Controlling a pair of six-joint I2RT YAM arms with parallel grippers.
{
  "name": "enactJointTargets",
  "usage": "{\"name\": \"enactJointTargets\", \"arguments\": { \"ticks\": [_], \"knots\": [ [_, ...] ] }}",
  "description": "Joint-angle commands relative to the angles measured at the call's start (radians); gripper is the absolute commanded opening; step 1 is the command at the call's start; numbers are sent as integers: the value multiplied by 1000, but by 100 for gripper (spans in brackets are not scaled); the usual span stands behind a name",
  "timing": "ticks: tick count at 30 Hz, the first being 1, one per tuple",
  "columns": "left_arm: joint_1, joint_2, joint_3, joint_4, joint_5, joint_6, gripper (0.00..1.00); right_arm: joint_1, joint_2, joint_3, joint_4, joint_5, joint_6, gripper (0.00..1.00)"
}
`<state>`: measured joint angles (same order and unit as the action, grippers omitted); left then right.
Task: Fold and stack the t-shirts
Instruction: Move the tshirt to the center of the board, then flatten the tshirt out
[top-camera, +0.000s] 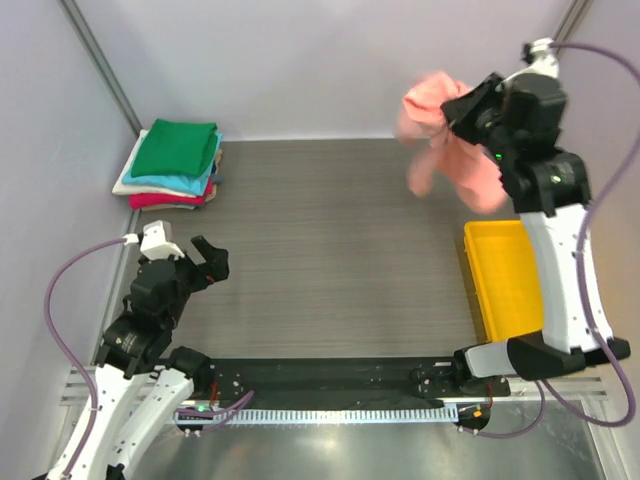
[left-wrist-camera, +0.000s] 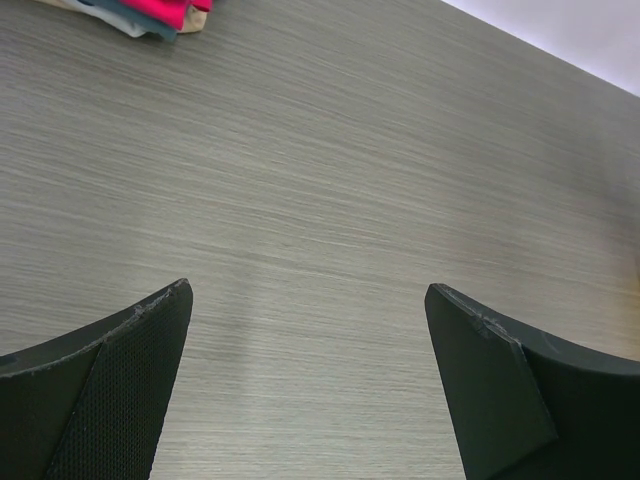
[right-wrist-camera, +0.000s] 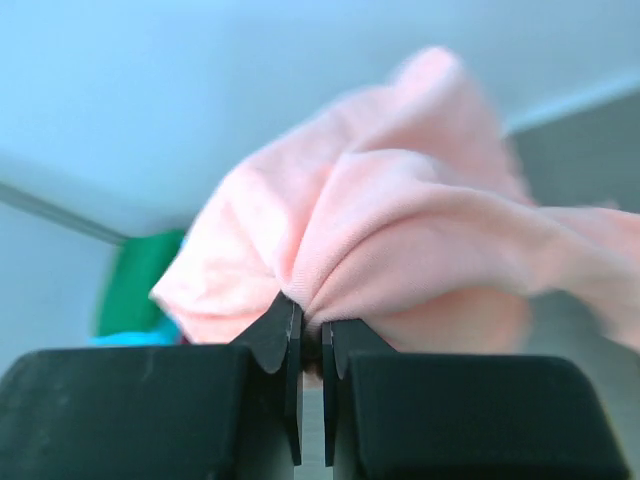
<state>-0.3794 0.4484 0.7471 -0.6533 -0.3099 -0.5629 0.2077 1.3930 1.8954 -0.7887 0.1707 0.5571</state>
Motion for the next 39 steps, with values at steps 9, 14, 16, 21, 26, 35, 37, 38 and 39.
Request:
{"name": "enactJointTargets", "arguments": {
  "ticks": [9, 14, 16, 21, 26, 35, 37, 38, 39],
  "knots": [
    [-6, -36, 31, -40, -69, 29, 100, -8, -186, -333, -66, -19, 73, 100],
    [-4, -39, 40, -57, -80, 28, 100, -56, -264, -708, -98, 61, 82, 100],
    [-6, -36, 40, -57, -74, 28, 100, -63, -302, -756, -99, 107, 92, 100],
    [-6, 1, 40, -43, -34, 29, 100, -53, -387, -795, -25, -134, 86, 100],
    [-4, 56, 54, -49, -5, 31, 99, 175, -313, -834, 17, -134, 127, 96],
    [-4, 124, 55, -43, 11, 23, 96, 472, -184, -1076, 97, 21, 274, 81],
    [-4, 118, 52, -43, 9, 21, 96, 478, -166, -1127, 103, 41, 287, 78],
    [-4, 112, 51, -42, 9, 20, 96, 478, -161, -1139, 111, 52, 284, 76],
    [-6, 104, 44, -40, 6, 18, 96, 478, -154, -1156, 121, 52, 283, 74]
  ]
}}
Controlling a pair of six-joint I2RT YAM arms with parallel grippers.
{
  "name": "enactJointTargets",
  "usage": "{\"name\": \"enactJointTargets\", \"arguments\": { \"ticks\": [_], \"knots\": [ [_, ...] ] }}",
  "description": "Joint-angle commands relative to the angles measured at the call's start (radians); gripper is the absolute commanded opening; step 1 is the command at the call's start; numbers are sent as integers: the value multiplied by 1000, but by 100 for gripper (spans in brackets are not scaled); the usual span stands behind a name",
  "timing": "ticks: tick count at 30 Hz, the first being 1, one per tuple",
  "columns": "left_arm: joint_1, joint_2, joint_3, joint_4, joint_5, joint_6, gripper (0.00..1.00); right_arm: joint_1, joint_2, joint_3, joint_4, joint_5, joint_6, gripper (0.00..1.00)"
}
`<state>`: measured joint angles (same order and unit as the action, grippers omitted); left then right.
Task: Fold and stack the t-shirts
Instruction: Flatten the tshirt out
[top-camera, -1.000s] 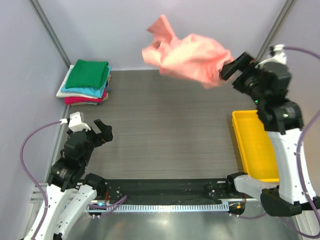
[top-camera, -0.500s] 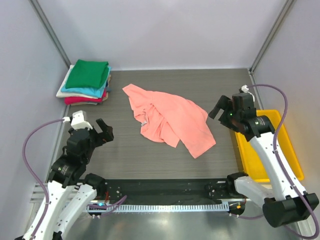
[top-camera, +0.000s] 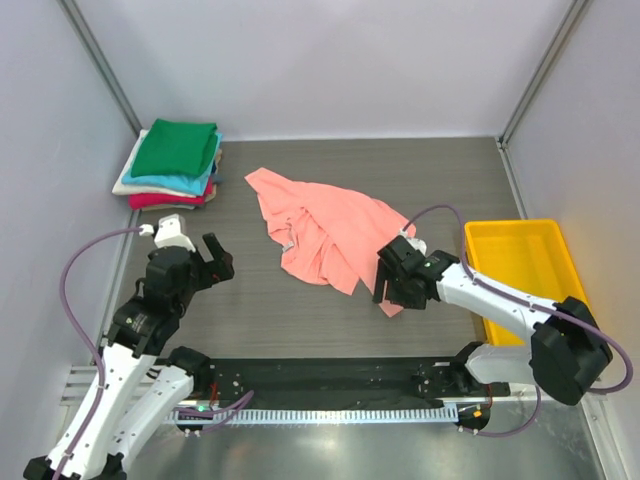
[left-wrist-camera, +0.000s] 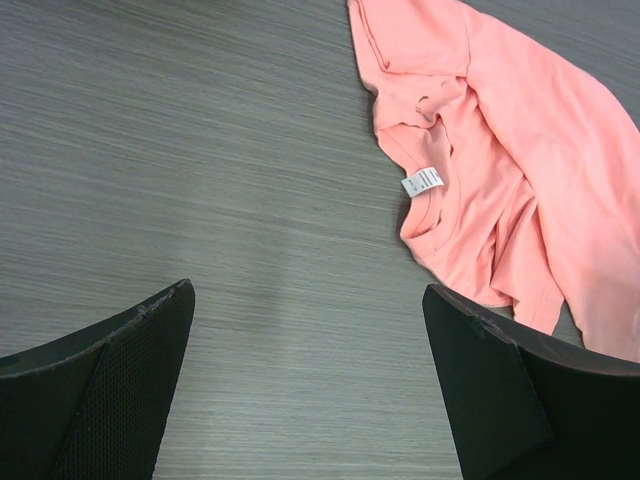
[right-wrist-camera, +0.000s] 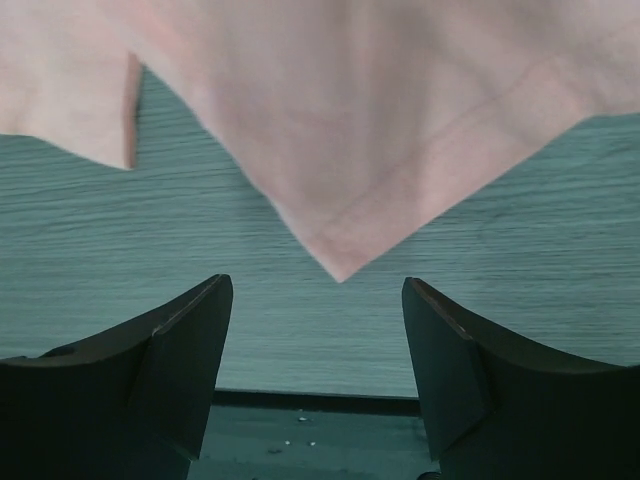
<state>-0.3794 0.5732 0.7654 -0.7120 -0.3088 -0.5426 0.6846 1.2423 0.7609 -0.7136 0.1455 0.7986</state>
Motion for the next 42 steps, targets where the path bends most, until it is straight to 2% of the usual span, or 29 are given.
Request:
{"name": "enactJointTargets", "arguments": {
  "ticks": [1, 10, 12, 15, 16, 18, 19, 22, 24, 26, 27, 29, 31, 35, 39, 42],
  "knots": [
    [-6, -24, 25, 20, 1, -3, 96, 3, 18, -23, 58, 74, 33, 73],
    [-6, -42, 25, 17, -13, -7, 96, 23, 238, 12, 120, 71, -32, 65],
    [-6, -52, 22, 17, -15, -8, 97, 26, 282, 14, 129, 72, -39, 60],
    [-4, -62, 20, 19, -26, -8, 97, 26, 315, 21, 132, 69, -47, 30],
    [-4, -62, 20, 19, -29, -8, 97, 26, 316, 26, 132, 62, -50, 14],
    [-6, -62, 20, 19, -27, -8, 97, 26, 318, 58, 128, 49, -65, 1],
    [-6, -62, 20, 20, -29, -8, 97, 26, 316, 81, 121, 40, -74, 1],
    [-4, -61, 23, 22, -27, -7, 97, 26, 284, 256, 91, -61, -125, 1],
    [-4, -59, 23, 22, -27, -5, 97, 26, 266, 498, 42, -170, -172, 1],
    [-6, -59, 25, 20, -26, -3, 97, 20, 264, 714, -41, -161, -240, 1],
    [-4, -62, 26, 19, -24, -5, 97, 13, 272, 943, -138, -93, -258, 1],
    [-4, -65, 29, 13, -15, -7, 96, -28, 301, 1216, -220, -34, -292, 1],
    [-6, -64, 31, 13, 11, -5, 95, -81, 302, 1297, -276, -7, -305, 1],
    [-4, -9, 34, 19, 68, 0, 92, -306, 244, 1179, -282, -49, -280, 1],
    [-4, 98, 40, 17, 135, -29, 89, -426, 119, 872, -222, -32, -271, 1],
    [-4, 191, 57, 35, 129, -83, 88, -477, 50, 729, -178, -87, -295, 1]
  ]
}}
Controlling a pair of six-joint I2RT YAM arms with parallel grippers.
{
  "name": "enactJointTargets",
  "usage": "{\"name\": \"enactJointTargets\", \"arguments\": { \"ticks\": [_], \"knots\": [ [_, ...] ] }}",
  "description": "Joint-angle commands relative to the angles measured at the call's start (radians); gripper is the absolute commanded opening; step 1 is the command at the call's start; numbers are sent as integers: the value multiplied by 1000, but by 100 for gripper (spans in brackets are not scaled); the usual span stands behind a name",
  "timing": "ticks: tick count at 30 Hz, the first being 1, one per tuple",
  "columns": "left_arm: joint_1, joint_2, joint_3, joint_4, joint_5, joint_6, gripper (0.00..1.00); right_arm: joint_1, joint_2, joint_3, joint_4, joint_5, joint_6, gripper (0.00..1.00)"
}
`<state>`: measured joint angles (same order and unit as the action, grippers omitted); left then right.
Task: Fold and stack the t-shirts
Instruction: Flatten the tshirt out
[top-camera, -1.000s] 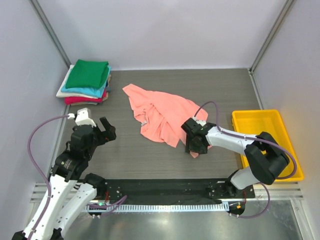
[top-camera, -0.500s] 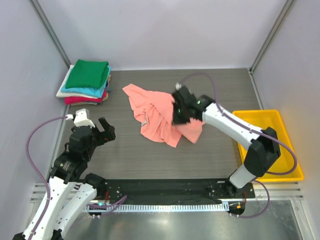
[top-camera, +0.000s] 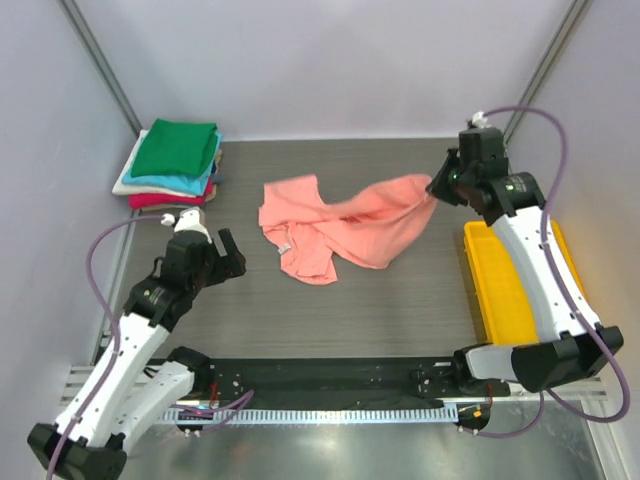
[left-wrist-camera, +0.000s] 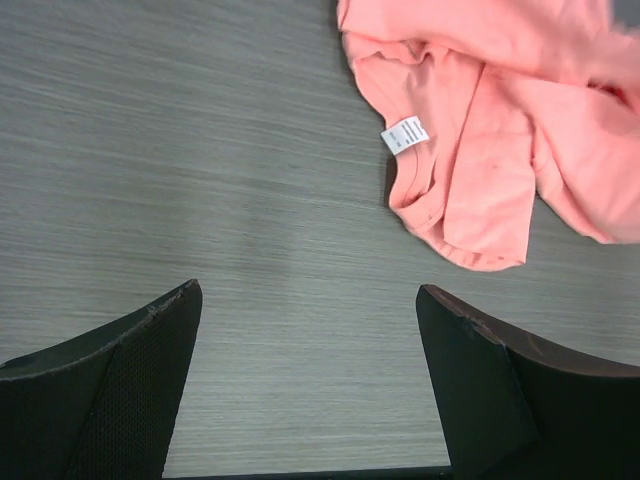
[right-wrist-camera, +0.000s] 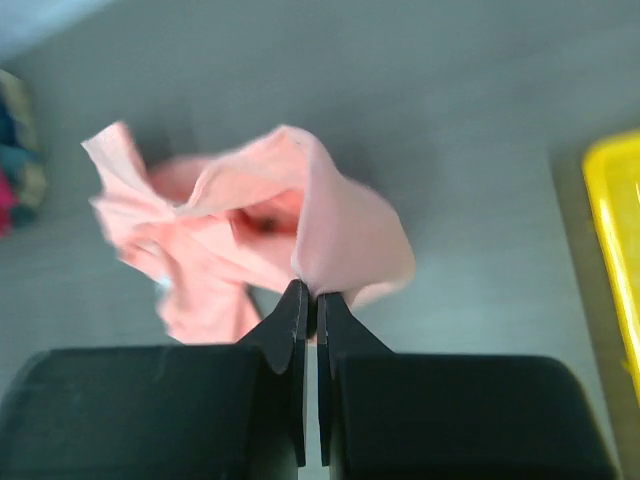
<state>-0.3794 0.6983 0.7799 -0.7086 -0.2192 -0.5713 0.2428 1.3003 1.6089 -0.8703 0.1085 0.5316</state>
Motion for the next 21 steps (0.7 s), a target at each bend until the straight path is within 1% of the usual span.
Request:
{"name": "enactJointTargets", "arguments": {
  "ticks": [1, 3, 4, 5, 6, 8, 9, 10, 11, 12, 13, 15, 16, 17, 18, 19, 20, 21],
  "knots": [
    [-4, 84, 48, 62, 34, -65, 88, -37, -15, -142, -21, -55, -38, 1],
    [-4, 142, 70, 110, 2, -84, 88, -42, -25, -191, -21, -72, -62, 1],
    [-4, 165, 76, 177, -11, -93, 88, -40, -35, -208, -22, -73, -80, 1],
    [-4, 196, 100, 207, -26, -98, 88, -40, -45, -246, -22, -75, -90, 1],
    [-4, 263, 114, 236, -57, -104, 89, -40, -53, -266, -21, -75, -99, 1],
    [-4, 360, 171, 320, -72, -101, 89, -40, -79, -325, -21, -72, -107, 1],
    [-1, 474, 198, 355, -80, -99, 90, -42, -85, -345, -18, -82, -107, 1],
    [-1, 536, 279, 360, -83, -87, 91, -42, -93, -368, -12, -95, -107, 1],
    [-1, 599, 327, 363, -91, -50, 91, -40, -108, -410, -6, -96, -108, 1],
    [10, 744, 376, 376, -98, -30, 90, -40, -116, -434, 5, -149, -105, 1],
    [17, 809, 474, 386, -80, -7, 87, -40, -125, -457, 13, -161, -105, 1],
    [58, 967, 588, 391, -25, 51, 85, -42, -148, -513, 27, -176, -102, 1],
    [69, 1113, 645, 390, 4, 69, 85, -40, -156, -527, 30, -188, -102, 1],
    [80, 1179, 748, 379, 20, 74, 85, -40, -160, -547, 31, -196, -101, 1],
    [108, 1229, 787, 377, 55, 71, 85, -40, -173, -553, 31, -202, -101, 1],
    [122, 1323, 818, 391, 104, 76, 82, -40, -180, -557, 31, -216, -101, 1],
    [141, 1355, 864, 396, 159, 76, 82, -40, -188, -563, 33, -220, -99, 1],
    [148, 1391, 889, 388, 164, 83, 82, -40, -202, -563, 31, -224, -93, 1]
  ]
}}
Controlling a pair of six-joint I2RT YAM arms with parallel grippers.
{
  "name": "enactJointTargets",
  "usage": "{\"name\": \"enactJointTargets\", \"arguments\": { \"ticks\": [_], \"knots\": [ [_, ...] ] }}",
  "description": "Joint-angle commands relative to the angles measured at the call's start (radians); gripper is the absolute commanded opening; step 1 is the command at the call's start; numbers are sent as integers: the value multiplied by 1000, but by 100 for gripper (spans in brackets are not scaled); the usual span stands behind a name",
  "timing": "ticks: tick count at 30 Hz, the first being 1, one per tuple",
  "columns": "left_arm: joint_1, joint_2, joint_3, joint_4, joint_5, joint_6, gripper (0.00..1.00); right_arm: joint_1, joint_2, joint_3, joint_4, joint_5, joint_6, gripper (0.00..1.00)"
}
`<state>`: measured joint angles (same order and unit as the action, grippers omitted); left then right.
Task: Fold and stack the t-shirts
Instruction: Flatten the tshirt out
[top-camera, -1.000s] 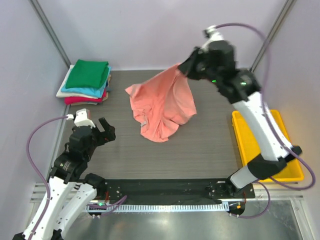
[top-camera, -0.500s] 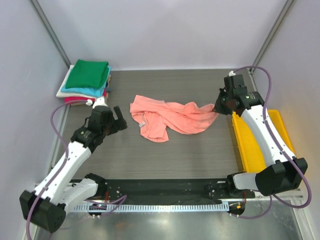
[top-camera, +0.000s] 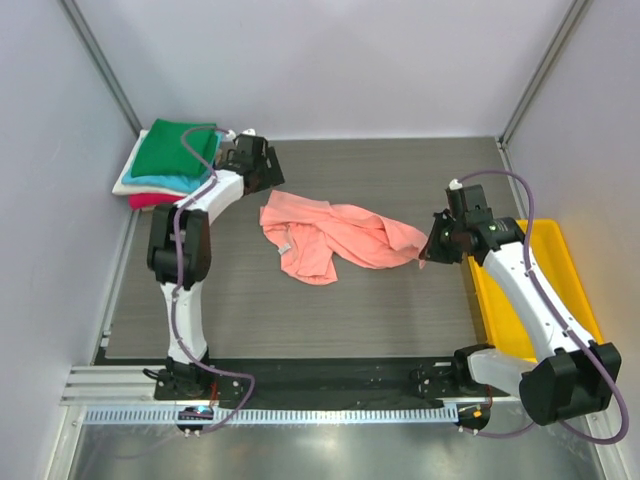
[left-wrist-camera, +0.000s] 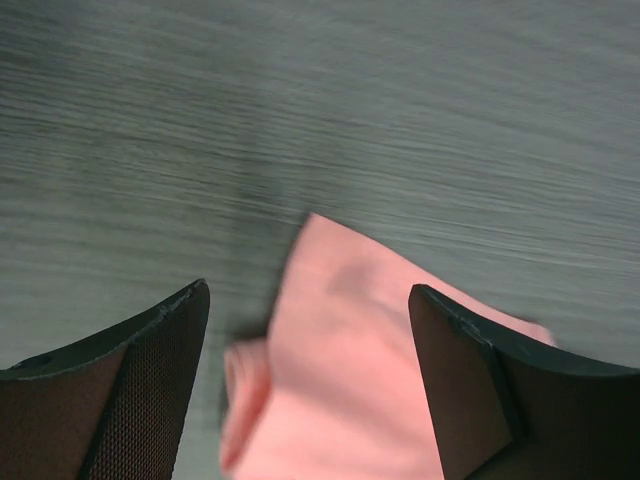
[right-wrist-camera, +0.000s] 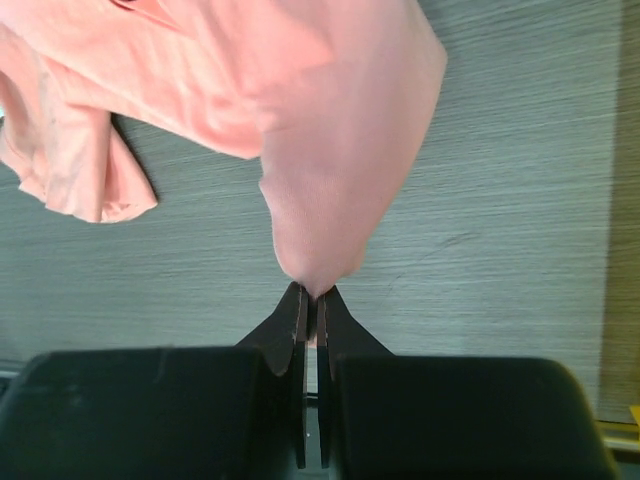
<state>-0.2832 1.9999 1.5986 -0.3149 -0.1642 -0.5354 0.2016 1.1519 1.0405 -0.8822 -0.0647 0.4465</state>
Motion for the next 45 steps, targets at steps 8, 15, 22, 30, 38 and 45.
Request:
{"name": "enactJointTargets", "arguments": {
  "ticks": [8, 15, 22, 30, 38, 45],
  "knots": [
    [67, 283, 243, -47, 158, 92, 73, -1, -47, 1, 43, -58, -40, 1],
    [55, 315, 235, -65, 232, 78, 63, -1, -14, 19, 49, -44, -38, 1],
    [24, 335, 260, -147, 177, 71, 55, -1, 15, 35, 55, -50, -43, 1],
    [-24, 372, 282, -225, 42, 64, 32, -1, 11, 16, 63, -46, -38, 1],
    [-24, 260, 258, -222, 0, 95, 0, 1, 25, 19, 84, -26, -17, 1],
    [-24, -139, 173, -240, -29, 162, 0, 1, 17, 200, 86, -12, -41, 1]
  ]
}}
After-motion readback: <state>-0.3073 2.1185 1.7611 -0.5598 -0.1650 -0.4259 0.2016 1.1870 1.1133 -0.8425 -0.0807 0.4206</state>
